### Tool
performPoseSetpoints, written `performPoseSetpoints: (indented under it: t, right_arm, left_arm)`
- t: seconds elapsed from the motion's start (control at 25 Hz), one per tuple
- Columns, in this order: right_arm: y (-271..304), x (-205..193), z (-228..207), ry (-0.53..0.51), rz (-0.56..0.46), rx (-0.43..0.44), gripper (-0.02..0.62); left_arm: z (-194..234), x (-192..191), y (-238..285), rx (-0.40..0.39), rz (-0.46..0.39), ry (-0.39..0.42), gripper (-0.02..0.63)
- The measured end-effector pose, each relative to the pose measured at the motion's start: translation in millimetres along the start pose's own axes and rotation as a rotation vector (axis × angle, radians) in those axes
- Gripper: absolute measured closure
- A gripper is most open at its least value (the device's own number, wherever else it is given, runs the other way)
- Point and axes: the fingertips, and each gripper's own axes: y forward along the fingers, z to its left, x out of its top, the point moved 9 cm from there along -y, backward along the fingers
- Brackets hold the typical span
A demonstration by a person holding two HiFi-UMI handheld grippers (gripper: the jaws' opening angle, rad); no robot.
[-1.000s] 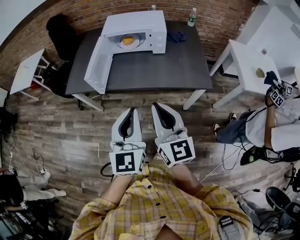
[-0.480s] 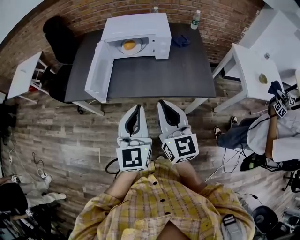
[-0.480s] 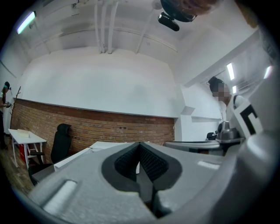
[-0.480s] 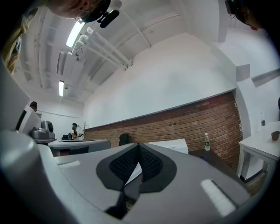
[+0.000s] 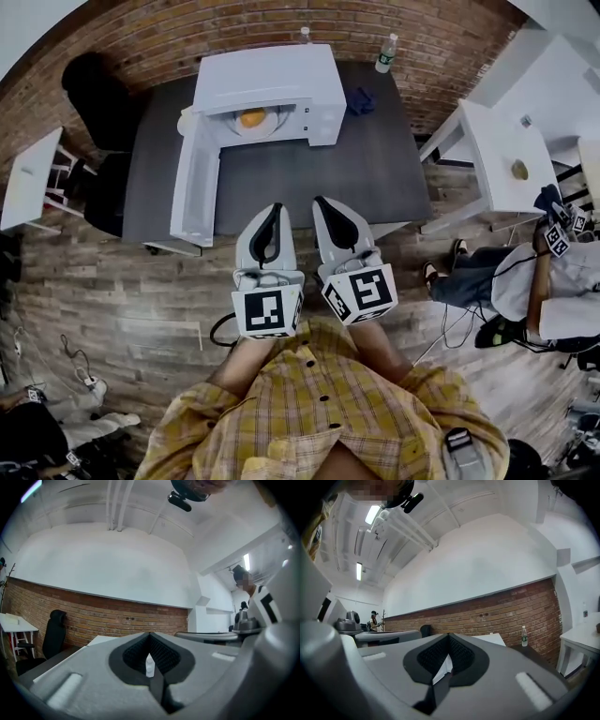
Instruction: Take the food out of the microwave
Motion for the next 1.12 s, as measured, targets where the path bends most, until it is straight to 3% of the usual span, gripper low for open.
performPoseSetpoints:
  t: [0.68,1.12]
  right_arm:
    - [114.8,-7.2,4.0,0.013,0.010,-0.127,0.594]
    - [133.3,-20.9,-12.6,0.022,0.047,-0.151,0.594]
  left_arm:
    - [102.7,-0.7,82.2,-0.089,0.017,-0.093,0.607]
    - [110.7,-19.1,106.7,-0.074,0.072,-0.129,0.607]
